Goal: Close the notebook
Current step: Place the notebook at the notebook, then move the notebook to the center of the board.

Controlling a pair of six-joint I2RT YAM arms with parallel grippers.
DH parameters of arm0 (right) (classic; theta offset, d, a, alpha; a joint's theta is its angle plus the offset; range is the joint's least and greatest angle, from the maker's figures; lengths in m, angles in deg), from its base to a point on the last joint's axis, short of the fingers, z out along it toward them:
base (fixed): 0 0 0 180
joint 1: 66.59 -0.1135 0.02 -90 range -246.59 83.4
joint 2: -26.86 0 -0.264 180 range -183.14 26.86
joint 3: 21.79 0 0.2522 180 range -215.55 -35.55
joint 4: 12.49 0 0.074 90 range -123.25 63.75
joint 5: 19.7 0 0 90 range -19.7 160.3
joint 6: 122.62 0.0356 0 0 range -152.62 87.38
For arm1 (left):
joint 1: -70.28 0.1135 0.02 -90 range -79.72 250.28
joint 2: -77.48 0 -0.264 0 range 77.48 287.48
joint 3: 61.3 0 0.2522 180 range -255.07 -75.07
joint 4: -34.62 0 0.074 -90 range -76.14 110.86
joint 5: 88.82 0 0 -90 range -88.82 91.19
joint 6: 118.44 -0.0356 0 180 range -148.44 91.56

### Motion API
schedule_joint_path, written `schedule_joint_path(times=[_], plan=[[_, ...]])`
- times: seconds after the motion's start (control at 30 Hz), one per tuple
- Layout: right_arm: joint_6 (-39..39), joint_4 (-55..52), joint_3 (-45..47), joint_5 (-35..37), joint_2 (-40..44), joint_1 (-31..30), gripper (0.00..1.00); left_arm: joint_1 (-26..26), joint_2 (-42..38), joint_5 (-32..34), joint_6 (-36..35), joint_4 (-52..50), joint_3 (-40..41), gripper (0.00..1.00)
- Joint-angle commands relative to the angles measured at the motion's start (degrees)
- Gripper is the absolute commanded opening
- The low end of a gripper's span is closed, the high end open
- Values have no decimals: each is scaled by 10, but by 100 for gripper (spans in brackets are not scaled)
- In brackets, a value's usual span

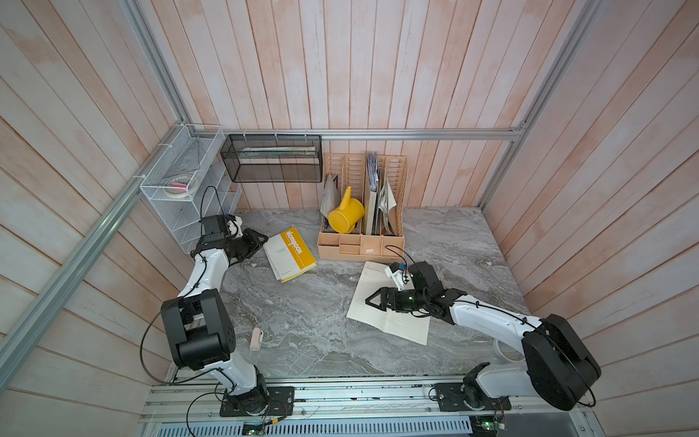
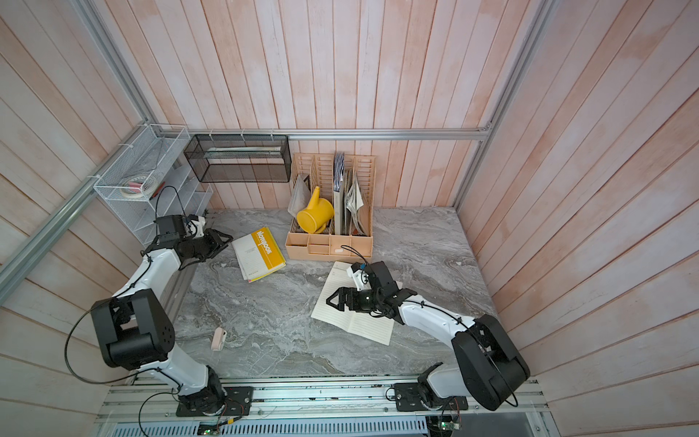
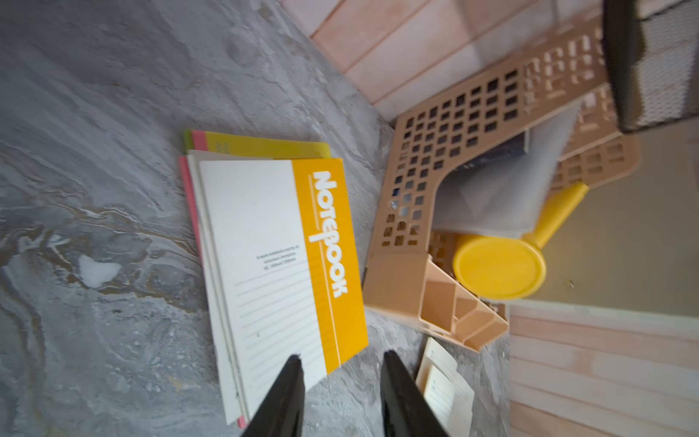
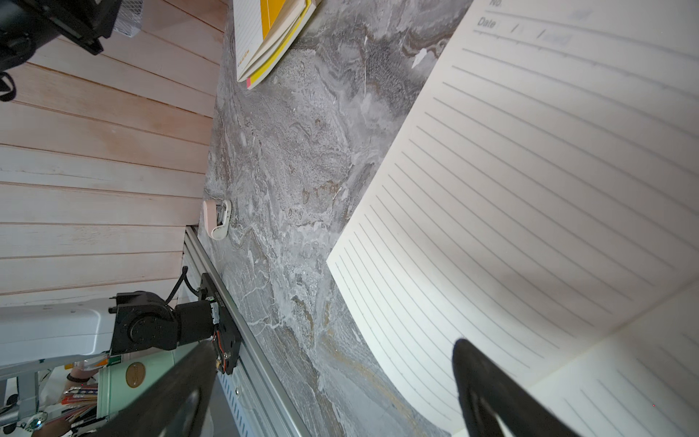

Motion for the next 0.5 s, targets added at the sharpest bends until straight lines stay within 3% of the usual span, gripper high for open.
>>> schedule_joint_path(times=[0.0, 0.2, 0.33, 0.47], plan=[[10, -11, 28, 17, 47, 37, 98, -53, -42, -77, -6, 13, 38, 40], [-15, -64, 88, -1, 135, 159, 98, -174, -132, -145, 62, 79, 151, 42], [-33, -116, 113, 25, 176, 213, 98, -274, -169, -105, 96, 101, 215, 44], [-22, -123, 147, 54, 196, 230, 98, -331, -198, -70, 129, 135, 290, 48]])
